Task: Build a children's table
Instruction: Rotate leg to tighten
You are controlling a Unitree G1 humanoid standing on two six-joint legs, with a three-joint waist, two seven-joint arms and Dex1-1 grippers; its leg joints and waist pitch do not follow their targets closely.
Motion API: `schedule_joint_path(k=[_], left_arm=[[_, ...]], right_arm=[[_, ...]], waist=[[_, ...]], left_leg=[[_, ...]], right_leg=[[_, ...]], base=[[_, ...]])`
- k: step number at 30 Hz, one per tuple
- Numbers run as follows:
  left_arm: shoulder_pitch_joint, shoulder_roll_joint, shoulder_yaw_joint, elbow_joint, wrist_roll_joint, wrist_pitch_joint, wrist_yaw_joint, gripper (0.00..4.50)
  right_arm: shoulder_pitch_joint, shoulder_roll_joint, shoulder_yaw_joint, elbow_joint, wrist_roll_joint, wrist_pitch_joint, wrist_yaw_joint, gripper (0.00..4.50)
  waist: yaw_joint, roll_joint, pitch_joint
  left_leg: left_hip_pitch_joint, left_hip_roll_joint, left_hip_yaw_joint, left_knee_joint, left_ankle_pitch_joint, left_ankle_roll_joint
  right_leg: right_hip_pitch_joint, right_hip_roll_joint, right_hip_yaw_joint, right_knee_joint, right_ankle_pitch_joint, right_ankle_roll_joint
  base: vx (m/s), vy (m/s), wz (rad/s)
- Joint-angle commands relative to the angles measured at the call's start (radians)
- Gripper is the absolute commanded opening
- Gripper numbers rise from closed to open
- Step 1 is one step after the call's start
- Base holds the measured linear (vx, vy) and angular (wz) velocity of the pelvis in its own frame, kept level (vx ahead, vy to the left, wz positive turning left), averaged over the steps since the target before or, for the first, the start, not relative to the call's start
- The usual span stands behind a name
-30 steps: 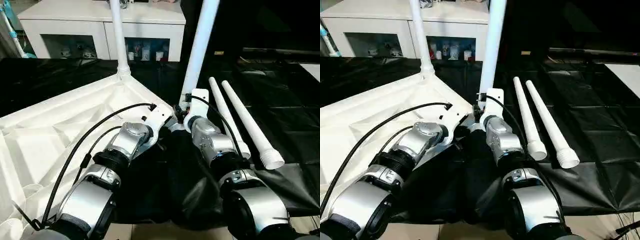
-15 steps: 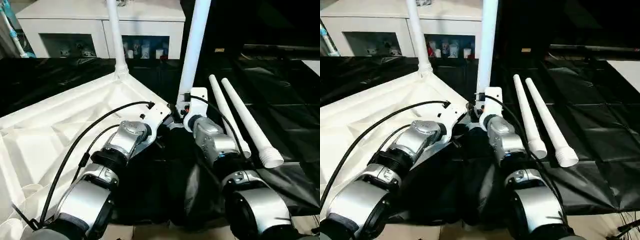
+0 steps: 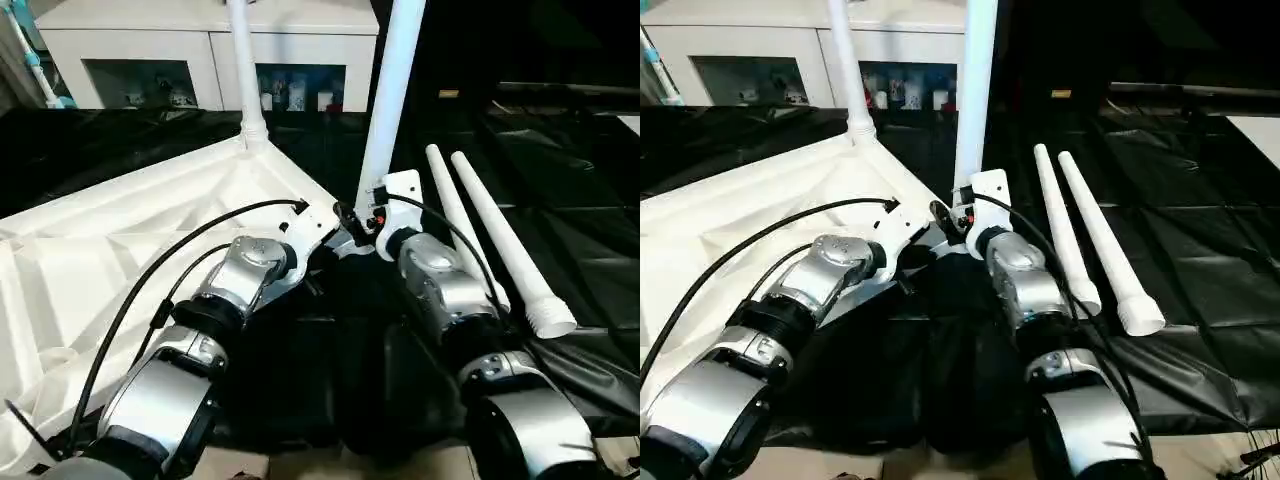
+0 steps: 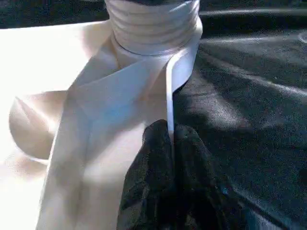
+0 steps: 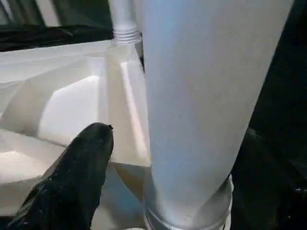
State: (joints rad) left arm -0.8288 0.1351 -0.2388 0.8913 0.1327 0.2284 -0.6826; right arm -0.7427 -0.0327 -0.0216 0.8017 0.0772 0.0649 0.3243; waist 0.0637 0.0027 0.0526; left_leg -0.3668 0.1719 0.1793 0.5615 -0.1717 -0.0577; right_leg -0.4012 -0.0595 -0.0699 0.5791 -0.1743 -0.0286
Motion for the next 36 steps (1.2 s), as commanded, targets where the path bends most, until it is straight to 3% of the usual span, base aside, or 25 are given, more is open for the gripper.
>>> schedule_joint_path(k=[1, 5, 7, 9, 10, 15, 18, 23, 29, 36], left_arm=[[0.043, 0.019, -0.034, -0.002, 0.013, -0.030, -0.056, 0.00], [0.063, 0.043, -0.046, -0.026, 0.016, -0.052, -0.097, 0.00], [0.112, 0.089, -0.067, -0.097, 0.007, -0.094, -0.193, 0.00], [0.132, 0.105, -0.075, -0.128, -0.004, -0.122, -0.238, 0.00], [0.153, 0.120, -0.082, -0.159, -0.017, -0.149, -0.284, 0.00], [0.218, 0.178, -0.099, -0.277, -0.055, -0.182, -0.390, 0.00], [0.244, 0.205, -0.092, -0.326, -0.089, -0.182, -0.444, 0.00], [0.261, 0.219, -0.076, -0.360, -0.114, -0.180, -0.487, 0.00], [0.260, 0.219, -0.070, -0.352, -0.111, -0.185, -0.490, 0.00], [0.256, 0.219, -0.073, -0.347, -0.104, -0.185, -0.486, 0.00]], right_arm=[[0.020, -0.021, 0.017, -0.055, 0.012, 0.018, 0.066, 3.73], [0.051, -0.049, 0.042, -0.109, 0.026, 0.037, 0.163, 3.73], [0.115, -0.111, 0.091, -0.214, 0.062, 0.067, 0.346, 3.73], [0.129, -0.129, 0.097, -0.235, 0.073, 0.077, 0.386, 3.73], [0.136, -0.142, 0.098, -0.245, 0.079, 0.082, 0.408, 3.73], [0.172, -0.206, 0.124, -0.290, 0.075, 0.078, 0.500, 3.73], [0.205, -0.249, 0.151, -0.332, 0.077, 0.070, 0.575, 3.73], [0.260, -0.302, 0.191, -0.404, 0.068, 0.078, 0.670, 3.73], [0.290, -0.330, 0.219, -0.415, 0.050, 0.059, 0.700, 3.73], [0.292, -0.333, 0.223, -0.411, 0.042, 0.050, 0.691, 3.73]], waist=[[0.008, -0.002, -0.067], [0.010, -0.003, -0.066], [0.015, -0.006, -0.065], [0.016, -0.004, -0.067], [0.017, -0.005, -0.067], [0.030, 0.005, -0.067], [0.038, 0.004, -0.067], [0.042, 0.000, -0.065], [0.042, 0.000, -0.064], [0.043, 0.003, -0.068]], left_leg=[[0.010, 0.062, -0.019, -0.052, -0.135, 0.115], [0.010, 0.065, -0.020, -0.053, -0.145, 0.105], [0.009, 0.066, -0.021, -0.053, -0.144, 0.115], [0.010, 0.067, -0.019, -0.052, -0.146, 0.117], [0.005, 0.065, -0.020, -0.051, -0.139, 0.113], [0.017, 0.072, -0.016, -0.051, -0.150, 0.087], [0.014, 0.071, -0.016, -0.051, -0.153, 0.080], [0.009, 0.066, -0.016, -0.049, -0.167, 0.079], [0.012, 0.065, -0.018, -0.048, -0.194, 0.064], [0.010, 0.063, -0.017, -0.044, -0.170, 0.070]], right_leg=[[0.063, -0.100, 0.054, -0.049, -0.047, -0.258], [0.064, -0.100, 0.054, -0.049, -0.076, -0.247], [0.068, -0.099, 0.053, -0.049, -0.070, -0.241], [0.063, -0.098, 0.055, -0.049, -0.076, -0.235], [0.067, -0.101, 0.054, -0.047, -0.078, -0.239], [0.054, -0.097, 0.056, -0.046, -0.105, -0.240], [0.057, -0.094, 0.055, -0.043, -0.094, -0.231], [0.059, -0.095, 0.055, -0.048, -0.145, -0.213], [0.052, -0.094, 0.055, -0.055, -0.228, -0.194], [0.055, -0.092, 0.055, -0.047, -0.158, -0.208]], base=[[0.000, 0.000, 0.00], [0.000, 0.000, 0.00], [0.000, 0.000, 0.00], [0.000, 0.000, 0.00], [0.000, 0.000, 0.00], [0.000, 0.000, 0.00], [0.000, 0.000, 0.00], [0.000, 0.000, 0.00], [0.000, 0.000, 0.00], [0.000, 0.000, 0.00]])
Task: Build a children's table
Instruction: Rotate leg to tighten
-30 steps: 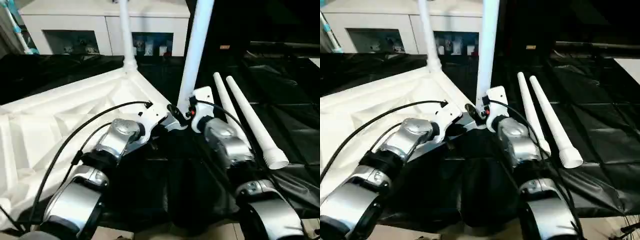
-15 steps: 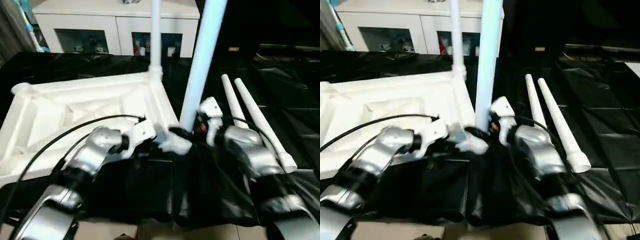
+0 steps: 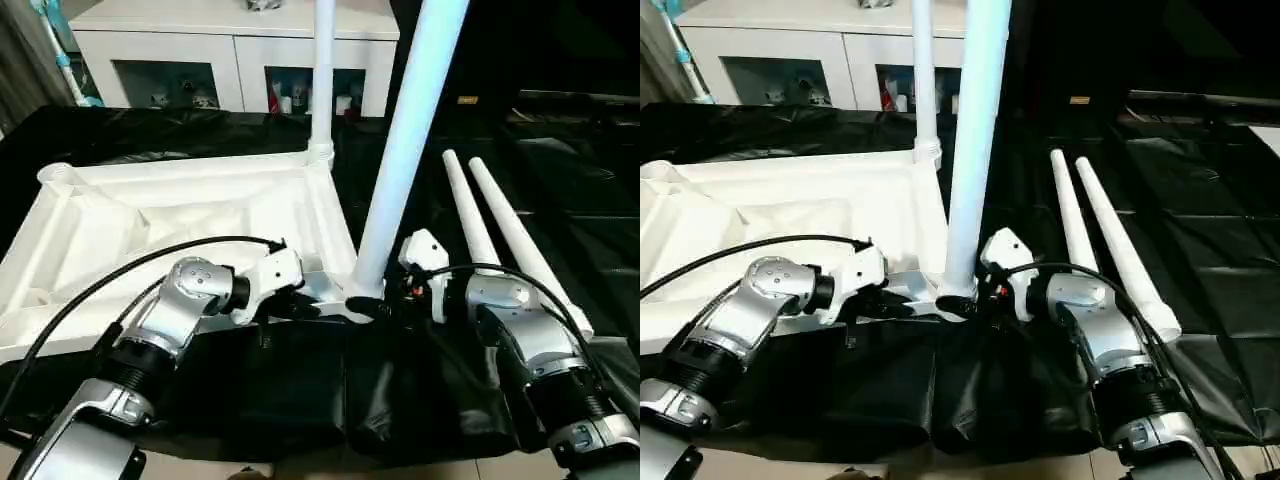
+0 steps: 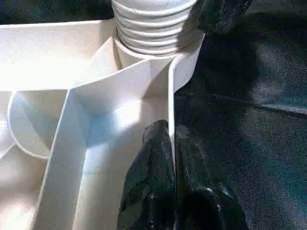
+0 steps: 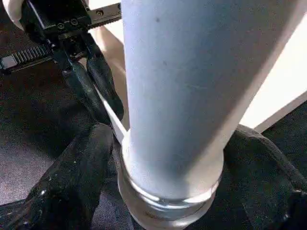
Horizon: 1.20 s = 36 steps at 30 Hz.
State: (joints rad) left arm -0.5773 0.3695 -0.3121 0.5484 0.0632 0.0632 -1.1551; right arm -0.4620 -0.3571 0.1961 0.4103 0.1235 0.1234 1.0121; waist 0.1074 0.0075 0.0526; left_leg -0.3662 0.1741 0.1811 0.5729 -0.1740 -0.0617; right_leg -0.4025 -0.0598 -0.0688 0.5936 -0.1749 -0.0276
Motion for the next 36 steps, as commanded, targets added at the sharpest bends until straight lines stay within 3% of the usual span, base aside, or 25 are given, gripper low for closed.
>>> schedule_joint_path(k=[1, 7, 8, 12, 19, 24, 26, 29, 36], left_arm=[[0.002, -0.016, 0.001, -0.001, -0.030, -0.020, -0.012, 0.00], [-0.003, -0.015, 0.003, 0.008, -0.026, -0.022, -0.009, 0.00], [-0.004, -0.015, 0.003, 0.009, -0.025, -0.022, -0.008, 0.00], [-0.006, -0.013, 0.003, 0.014, -0.021, -0.024, -0.006, 0.00], [-0.003, -0.011, 0.004, 0.015, -0.019, -0.023, -0.001, 0.00], [-0.004, -0.012, 0.004, 0.017, -0.018, -0.022, 0.000, 0.00], [-0.005, -0.013, 0.004, 0.018, -0.018, -0.021, 0.001, 0.00], [-0.008, -0.014, 0.004, 0.021, -0.018, -0.021, 0.001, 0.00], [-0.013, -0.011, 0.005, 0.027, -0.015, -0.025, 0.000, 0.00]], right_arm=[[0.011, -0.005, 0.005, -0.015, -0.009, -0.012, -0.005, 3.73], [0.007, 0.012, 0.002, -0.001, -0.003, -0.018, -0.020, 3.50], [0.008, 0.013, 0.003, 0.001, -0.005, -0.019, -0.019, 3.24], [0.007, 0.014, 0.007, 0.008, -0.010, -0.024, -0.016, 2.90], [0.010, 0.011, 0.015, 0.016, -0.018, -0.035, -0.009, 2.64], [0.011, 0.012, 0.018, 0.018, -0.022, -0.040, -0.012, 2.63], [0.008, 0.021, 0.010, 0.025, -0.010, -0.017, -0.013, 3.18], [0.006, 0.024, 0.013, 0.031, -0.014, -0.012, -0.017, 3.53], [0.007, 0.027, 0.016, 0.039, -0.031, -0.024, -0.039, 3.53]], waist=[[-0.001, -0.002, -0.068], [0.000, -0.001, -0.069], [0.000, -0.002, -0.069], [0.000, -0.004, -0.070], [0.001, -0.004, -0.070], [0.001, -0.003, -0.071], [0.002, -0.003, -0.071], [0.002, -0.002, -0.072], [0.001, 0.000, -0.071]], left_leg=[[0.009, 0.061, -0.019, -0.055, -0.165, 0.076], [0.009, 0.061, -0.020, -0.054, -0.167, 0.077], [0.010, 0.062, -0.020, -0.054, -0.166, 0.076], [0.010, 0.061, -0.020, -0.053, -0.160, 0.077], [0.009, 0.060, -0.019, -0.051, -0.154, 0.081], [0.009, 0.060, -0.020, -0.050, -0.147, 0.084], [0.008, 0.060, -0.019, -0.050, -0.145, 0.086], [0.008, 0.059, -0.019, -0.049, -0.147, 0.085], [0.009, 0.060, -0.020, -0.050, -0.160, 0.075]], right_leg=[[0.057, -0.092, 0.053, -0.062, -0.154, -0.210], [0.056, -0.091, 0.052, -0.060, -0.154, -0.213], [0.056, -0.091, 0.052, -0.060, -0.153, -0.213], [0.057, -0.091, 0.053, -0.059, -0.152, -0.212], [0.057, -0.091, 0.052, -0.057, -0.144, -0.214], [0.058, -0.090, 0.052, -0.055, -0.134, -0.216], [0.058, -0.090, 0.052, -0.055, -0.131, -0.217], [0.058, -0.090, 0.051, -0.055, -0.134, -0.218], [0.058, -0.090, 0.052, -0.056, -0.142, -0.216]], base=[[0.000, 0.000, 0.00], [0.000, 0.000, 0.00], [0.000, 0.000, 0.00], [0.000, 0.000, 0.00], [0.000, 0.000, 0.00], [0.000, 0.000, 0.00], [0.000, 0.000, 0.00], [0.000, 0.000, 0.00], [0.000, 0.000, 0.00]])
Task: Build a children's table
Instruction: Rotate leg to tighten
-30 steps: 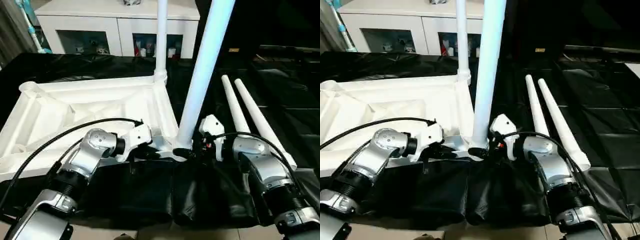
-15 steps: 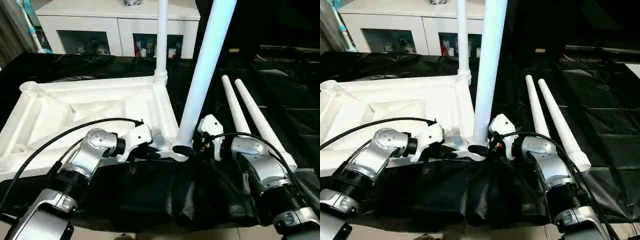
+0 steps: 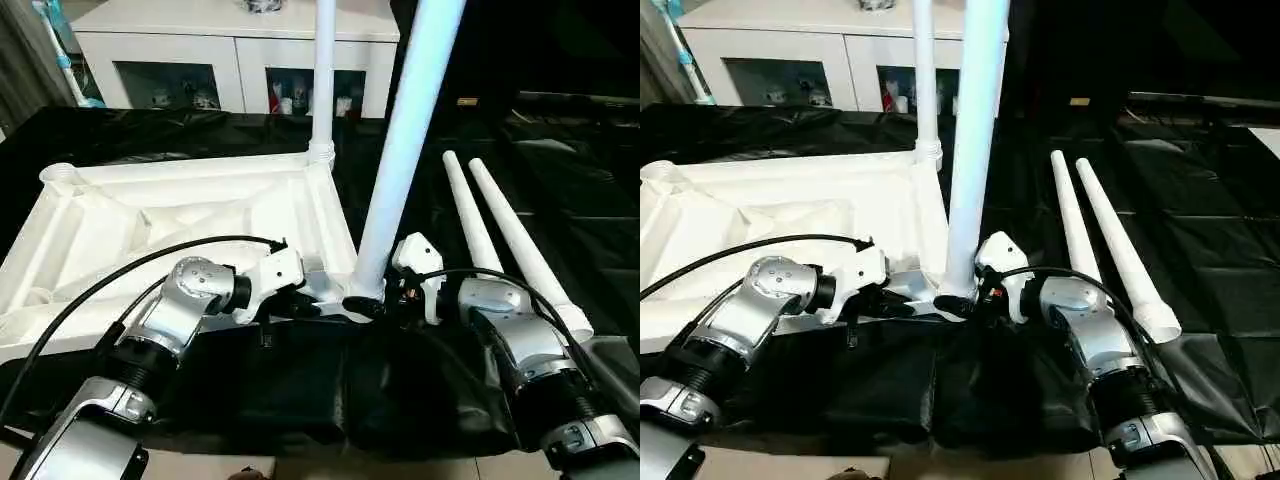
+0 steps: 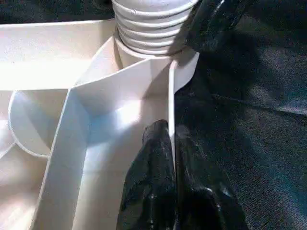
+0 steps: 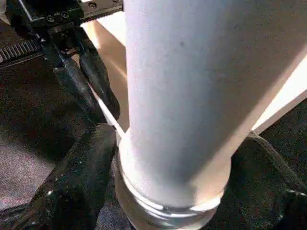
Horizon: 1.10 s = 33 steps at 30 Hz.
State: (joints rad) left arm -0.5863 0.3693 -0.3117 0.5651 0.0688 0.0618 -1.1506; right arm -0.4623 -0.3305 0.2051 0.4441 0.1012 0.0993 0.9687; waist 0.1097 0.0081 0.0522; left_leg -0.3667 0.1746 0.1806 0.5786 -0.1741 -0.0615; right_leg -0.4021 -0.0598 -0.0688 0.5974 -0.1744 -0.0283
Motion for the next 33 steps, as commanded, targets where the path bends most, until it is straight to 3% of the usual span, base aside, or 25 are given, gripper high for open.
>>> schedule_joint_path(k=[1, 3, 11, 18, 21, 25, 27, 29, 33], left_arm=[[-0.006, -0.009, 0.005, 0.012, -0.020, -0.024, -0.005, 0.00], [-0.007, -0.009, 0.005, 0.012, -0.020, -0.024, -0.004, 0.00], [-0.009, -0.010, 0.005, 0.013, -0.021, -0.024, -0.005, 0.00], [-0.006, -0.011, 0.007, 0.015, -0.025, -0.023, -0.007, 0.00], [-0.007, -0.024, 0.016, 0.027, -0.037, -0.009, -0.004, 0.00], [-0.027, -0.055, 0.034, 0.069, -0.042, 0.013, 0.038, 0.00], [-0.074, -0.109, 0.053, 0.152, -0.032, 0.032, 0.132, 0.00], [-0.104, -0.140, 0.060, 0.194, -0.017, 0.043, 0.197, 0.00], [-0.153, -0.187, 0.065, 0.257, 0.013, 0.066, 0.309, 0.00]], right_arm=[[0.007, 0.001, 0.005, 0.004, -0.004, 0.004, 0.007, 3.53], [0.007, 0.001, 0.002, 0.006, -0.002, 0.005, 0.008, 3.53], [0.005, 0.003, -0.002, 0.016, 0.007, -0.003, 0.010, 2.81], [0.011, 0.008, -0.005, 0.018, 0.008, -0.003, 0.001, 2.72], [0.007, 0.038, -0.035, 0.042, 0.015, 0.010, -0.067, 2.72], [-0.008, 0.079, -0.060, 0.089, 0.006, 0.030, -0.166, 2.72], [-0.029, 0.137, -0.048, 0.136, -0.035, 0.034, -0.280, 2.72], [-0.045, 0.173, -0.039, 0.157, -0.055, 0.054, -0.341, 2.72], [-0.084, 0.239, -0.046, 0.206, -0.075, 0.086, -0.458, 2.70]], waist=[[-0.001, -0.001, -0.071], [0.000, -0.002, -0.072], [0.000, -0.002, -0.071], [0.000, 0.000, -0.071], [-0.002, 0.002, -0.070], [-0.012, 0.003, -0.064], [-0.019, 0.004, -0.060], [-0.028, 0.002, -0.060], [-0.031, 0.001, -0.057]], left_leg=[[0.010, 0.059, -0.020, -0.055, -0.157, 0.076], [0.009, 0.059, -0.019, -0.055, -0.155, 0.078], [0.010, 0.059, -0.019, -0.054, -0.158, 0.078], [0.010, 0.059, -0.020, -0.054, -0.163, 0.075], [0.010, 0.059, -0.020, -0.054, -0.177, 0.067], [0.014, 0.056, -0.023, -0.059, -0.242, 0.038], [0.016, 0.055, -0.024, -0.062, -0.274, 0.025], [0.017, 0.051, -0.029, -0.063, -0.296, 0.007], [0.021, 0.048, -0.029, -0.063, -0.306, 0.011]], right_leg=[[0.058, -0.090, 0.052, -0.058, -0.136, -0.216], [0.058, -0.090, 0.051, -0.058, -0.132, -0.217], [0.057, -0.091, 0.051, -0.059, -0.143, -0.217], [0.057, -0.090, 0.052, -0.059, -0.147, -0.216], [0.056, -0.091, 0.052, -0.061, -0.164, -0.215], [0.052, -0.091, 0.051, -0.072, -0.272, -0.194], [0.045, -0.090, 0.052, -0.078, -0.324, -0.182], [0.048, -0.093, 0.051, -0.082, -0.379, -0.168], [0.046, -0.094, 0.051, -0.091, -0.442, -0.142]], base=[[0.000, 0.000, 0.00], [0.000, 0.000, 0.00], [0.000, 0.000, 0.00], [0.000, 0.000, 0.00], [0.000, 0.000, 0.00], [0.000, 0.000, 0.00], [0.000, 0.000, 0.00], [0.000, 0.000, 0.00], [0.000, 0.000, 0.00]])
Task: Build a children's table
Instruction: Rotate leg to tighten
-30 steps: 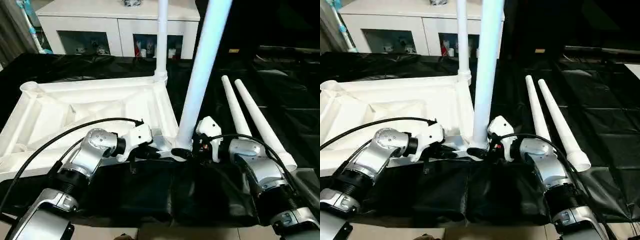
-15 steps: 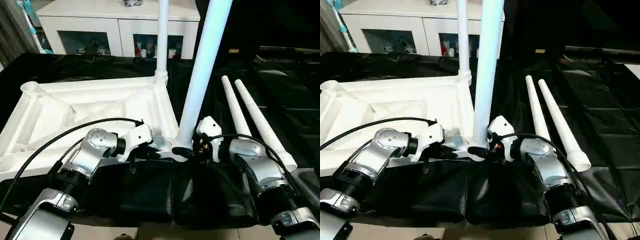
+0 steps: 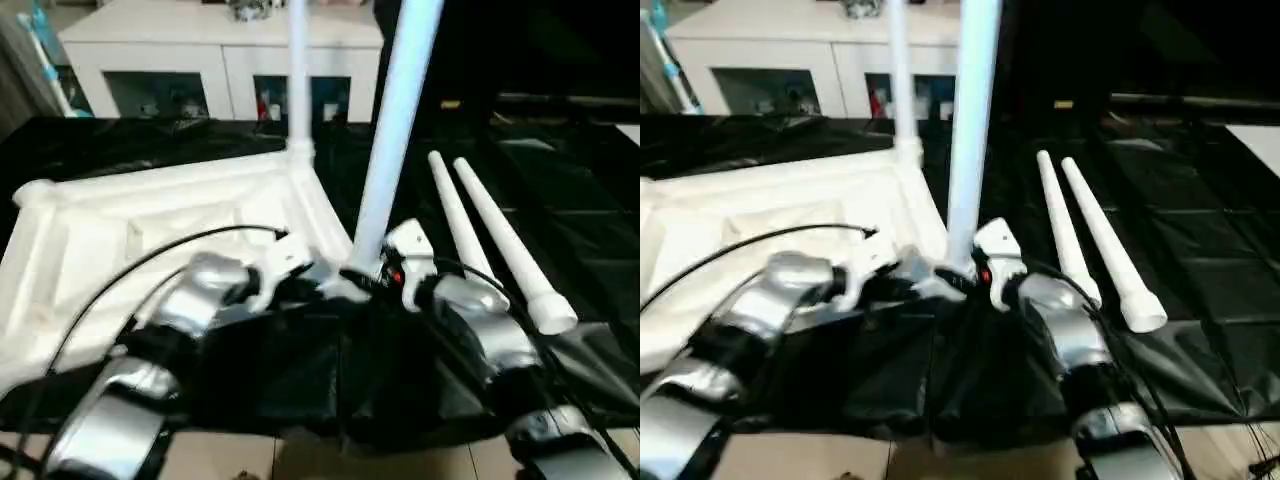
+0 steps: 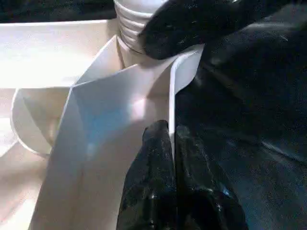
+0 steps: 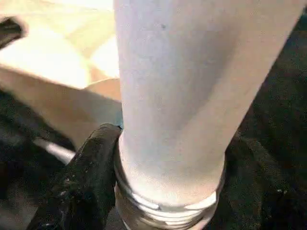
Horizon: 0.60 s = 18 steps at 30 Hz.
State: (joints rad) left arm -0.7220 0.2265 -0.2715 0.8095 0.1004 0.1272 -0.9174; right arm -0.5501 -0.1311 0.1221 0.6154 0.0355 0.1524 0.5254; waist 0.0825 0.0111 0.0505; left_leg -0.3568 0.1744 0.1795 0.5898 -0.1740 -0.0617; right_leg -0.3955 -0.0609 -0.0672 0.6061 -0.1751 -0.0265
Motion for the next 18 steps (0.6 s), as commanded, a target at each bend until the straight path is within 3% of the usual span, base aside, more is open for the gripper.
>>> schedule_joint_path(k=[1, 2, 3, 6, 10, 12, 14, 18], left_arm=[[-0.042, -0.067, 0.034, 0.042, -0.011, 0.022, 0.133, 0.00], [-0.064, -0.088, 0.043, 0.072, -0.004, 0.039, 0.197, 0.00], [-0.079, -0.101, 0.049, 0.093, 0.000, 0.048, 0.239, 0.00], [-0.120, -0.139, 0.063, 0.160, 0.006, 0.035, 0.332, 0.00], [-0.127, -0.148, 0.067, 0.176, 0.009, 0.020, 0.341, 0.00], [-0.129, -0.152, 0.071, 0.187, 0.009, 0.011, 0.338, 0.00], [-0.130, -0.150, 0.073, 0.201, 0.010, 0.003, 0.343, 0.00], [-0.130, -0.144, 0.075, 0.217, 0.007, -0.010, 0.349, 0.00]], right_arm=[[-0.017, 0.067, 0.027, 0.063, -0.013, 0.047, -0.074, 2.70], [-0.037, 0.090, 0.020, 0.092, -0.021, 0.059, -0.134, 2.70], [-0.050, 0.104, 0.014, 0.111, -0.027, 0.066, -0.174, 2.70], [-0.089, 0.151, -0.014, 0.176, -0.027, 0.063, -0.254, 2.70], [-0.096, 0.166, -0.015, 0.187, -0.031, 0.033, -0.253, 2.70], [-0.098, 0.176, -0.027, 0.189, -0.020, 0.017, -0.246, 2.70], [-0.103, 0.183, -0.057, 0.186, 0.008, 0.017, -0.237, 3.26], [-0.105, 0.178, -0.072, 0.168, 0.028, 0.001, -0.209, 3.61]], waist=[[-0.004, -0.002, -0.056], [-0.006, 0.002, -0.055], [-0.005, 0.002, -0.057], [-0.004, 0.003, -0.059], [0.003, 0.000, -0.063], [0.003, 0.000, -0.062], [0.002, 0.001, -0.058], [0.000, 0.003, -0.057]], left_leg=[[0.010, 0.048, -0.029, -0.075, -0.302, 0.011], [0.017, 0.047, -0.027, -0.073, -0.310, 0.006], [0.018, 0.048, -0.029, -0.073, -0.313, 0.002], [0.015, 0.049, -0.028, -0.074, -0.298, 0.008], [0.009, 0.050, -0.026, -0.073, -0.262, 0.030], [0.008, 0.047, -0.024, -0.072, -0.265, 0.036], [0.011, 0.049, -0.026, -0.075, -0.284, 0.037], [0.014, 0.051, -0.029, -0.079, -0.319, 0.032]], right_leg=[[0.040, -0.093, 0.049, -0.101, -0.444, -0.140], [0.032, -0.090, 0.051, -0.103, -0.444, -0.141], [0.034, -0.091, 0.050, -0.102, -0.444, -0.143], [0.035, -0.090, 0.052, -0.099, -0.388, -0.150], [0.044, -0.092, 0.053, -0.090, -0.297, -0.171], [0.045, -0.093, 0.053, -0.092, -0.305, -0.173], [0.043, -0.093, 0.051, -0.097, -0.356, -0.164], [0.039, -0.093, 0.051, -0.102, -0.401, -0.149]], base=[[0.000, 0.000, 0.00], [0.000, 0.000, 0.00], [0.000, 0.000, 0.00], [0.000, 0.000, 0.00], [0.000, 0.000, 0.00], [0.000, 0.000, 0.00], [0.000, 0.000, 0.00], [0.000, 0.000, 0.00]])
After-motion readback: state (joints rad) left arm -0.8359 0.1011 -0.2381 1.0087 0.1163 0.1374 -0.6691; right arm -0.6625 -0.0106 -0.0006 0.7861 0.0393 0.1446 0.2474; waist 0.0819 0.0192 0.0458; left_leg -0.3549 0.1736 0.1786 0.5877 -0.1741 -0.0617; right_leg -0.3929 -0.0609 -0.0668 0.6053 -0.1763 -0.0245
